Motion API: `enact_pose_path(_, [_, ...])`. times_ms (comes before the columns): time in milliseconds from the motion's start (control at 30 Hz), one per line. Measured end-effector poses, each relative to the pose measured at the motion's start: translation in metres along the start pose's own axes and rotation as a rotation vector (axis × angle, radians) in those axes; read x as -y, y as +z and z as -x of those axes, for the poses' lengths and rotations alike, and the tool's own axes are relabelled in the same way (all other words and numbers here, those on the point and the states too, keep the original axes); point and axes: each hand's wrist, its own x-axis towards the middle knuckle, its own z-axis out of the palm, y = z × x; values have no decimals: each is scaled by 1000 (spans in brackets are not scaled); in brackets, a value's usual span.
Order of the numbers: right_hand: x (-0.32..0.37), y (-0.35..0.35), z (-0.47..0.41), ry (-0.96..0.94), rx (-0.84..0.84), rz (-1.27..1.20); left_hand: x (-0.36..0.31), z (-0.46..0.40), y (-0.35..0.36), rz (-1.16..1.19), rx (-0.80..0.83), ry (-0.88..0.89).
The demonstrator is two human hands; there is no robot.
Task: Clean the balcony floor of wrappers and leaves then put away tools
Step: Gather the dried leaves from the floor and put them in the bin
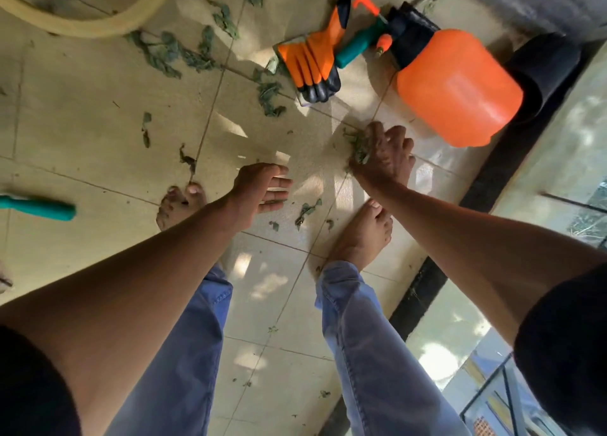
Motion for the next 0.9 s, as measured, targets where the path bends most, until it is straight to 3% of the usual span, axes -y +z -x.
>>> enact_pose_path(100, [-3, 1, -1, 174, 79, -133, 9, 3, -2, -25, 3, -11])
enact_pose_path(167, [1, 5, -3, 157, 101, -202, 13, 4, -3, -78, 5, -5])
enact_pose_path(367, [34, 19, 4, -150, 198, -231, 17, 4, -6, -222, -29, 25])
enact_pose_path(467, [46, 18, 13, -217, 264, -187, 16, 9, -8, -267, -2, 41])
enact_pose_path(633, [48, 13, 24, -340, 163, 87, 14, 10, -13, -289, 16, 64])
enact_pose_path(900, [59, 34, 22, -591, 154, 65, 17, 3, -21, -236, 0, 69])
